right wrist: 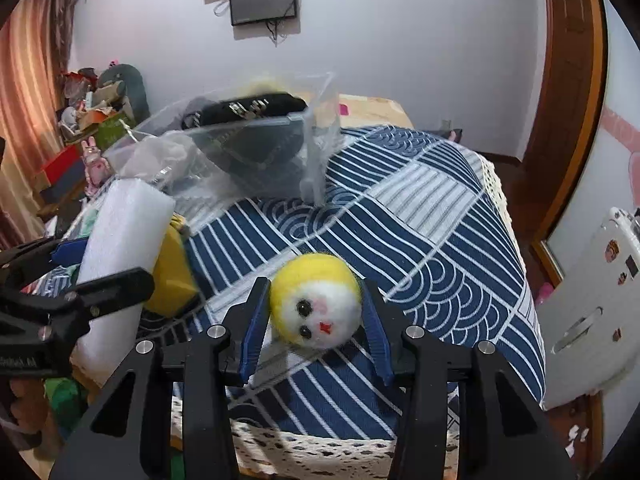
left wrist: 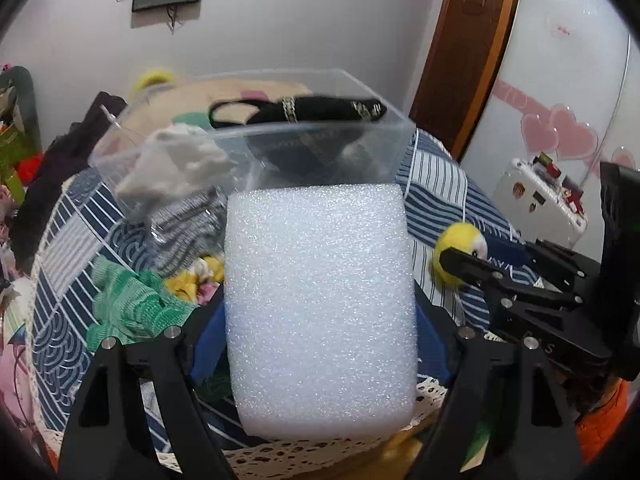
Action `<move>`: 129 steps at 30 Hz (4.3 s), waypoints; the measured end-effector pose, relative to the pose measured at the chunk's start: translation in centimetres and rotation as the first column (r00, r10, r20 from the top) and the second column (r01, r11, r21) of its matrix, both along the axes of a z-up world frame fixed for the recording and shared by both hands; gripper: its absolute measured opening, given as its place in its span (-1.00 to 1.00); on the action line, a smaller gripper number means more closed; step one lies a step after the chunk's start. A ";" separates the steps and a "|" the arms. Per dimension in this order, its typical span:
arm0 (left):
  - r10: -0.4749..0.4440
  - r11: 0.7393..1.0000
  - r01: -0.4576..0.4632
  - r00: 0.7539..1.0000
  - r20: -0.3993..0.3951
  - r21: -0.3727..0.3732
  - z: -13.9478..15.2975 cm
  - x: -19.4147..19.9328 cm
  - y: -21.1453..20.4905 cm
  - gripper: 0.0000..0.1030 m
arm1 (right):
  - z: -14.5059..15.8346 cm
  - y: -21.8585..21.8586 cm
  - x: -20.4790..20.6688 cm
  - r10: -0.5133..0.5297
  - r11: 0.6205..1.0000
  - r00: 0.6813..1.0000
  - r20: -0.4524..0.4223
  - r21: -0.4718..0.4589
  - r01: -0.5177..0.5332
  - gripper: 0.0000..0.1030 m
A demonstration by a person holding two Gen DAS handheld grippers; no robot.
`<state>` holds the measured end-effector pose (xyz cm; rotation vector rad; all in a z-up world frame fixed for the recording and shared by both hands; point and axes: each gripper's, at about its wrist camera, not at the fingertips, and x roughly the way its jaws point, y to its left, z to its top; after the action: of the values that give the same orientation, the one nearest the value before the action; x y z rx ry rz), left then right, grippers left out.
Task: Organize soft objects
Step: 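Grasp the white foam block with the left tool while the right tool grasps the yellow ball doll, then lower the foam block and the doll into the box and open both tools, then grasp the green knit glove with the left tool while the right tool grasps the yellow sponge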
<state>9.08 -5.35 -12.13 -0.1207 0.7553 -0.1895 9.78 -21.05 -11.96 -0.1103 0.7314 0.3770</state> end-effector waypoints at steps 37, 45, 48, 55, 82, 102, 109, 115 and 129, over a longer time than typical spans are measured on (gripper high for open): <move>0.231 0.973 -0.225 0.941 0.246 -0.056 8.7 6.4 10.8 0.56 | 9.2 6.2 6.0 0.060 0.990 0.960 0.272 0.106 -0.092 -0.19; 0.256 0.967 -0.251 0.946 0.197 -0.052 6.2 10.0 11.2 0.56 | 7.9 8.3 8.5 0.085 0.992 0.968 0.237 0.072 -0.104 -0.19; 0.271 0.962 -0.269 0.947 0.173 -0.039 5.2 11.1 11.4 0.56 | 7.1 8.9 9.6 0.085 0.993 0.976 0.203 0.063 -0.100 -0.19; 0.256 0.966 -0.253 0.962 0.092 -0.050 3.4 12.5 11.3 0.77 | 4.2 9.2 11.4 0.070 0.997 0.994 0.081 0.014 -0.071 -0.16; 0.202 0.979 -0.202 0.951 0.234 -0.023 9.6 3.0 10.1 0.99 | 10.7 6.0 4.3 0.058 0.990 0.960 0.273 0.107 -0.090 0.59; 0.186 0.982 -0.184 0.982 -0.041 0.032 -1.6 -0.6 10.2 0.99 | 2.2 7.3 1.9 0.154 0.984 0.987 0.046 0.088 -0.157 0.61; 0.178 0.984 -0.179 0.982 -0.070 -0.010 -3.4 -1.2 10.4 0.99 | -0.4 8.2 2.1 0.192 0.978 0.980 -0.049 0.091 -0.187 0.59; 0.162 0.987 -0.161 0.986 -0.032 0.007 -3.4 -2.0 10.2 0.63 | -1.2 8.6 2.1 0.229 0.970 0.969 -0.095 0.103 -0.219 -0.01; 0.136 0.989 -0.138 0.990 0.042 0.047 -2.0 -3.3 10.1 -0.76 | -0.4 8.5 0.8 0.273 0.959 0.961 -0.036 0.088 -0.269 -0.22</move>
<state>5.81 4.70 -14.12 -0.1211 0.7100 -0.0417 10.62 -12.53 -12.40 -0.1241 0.7492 0.6733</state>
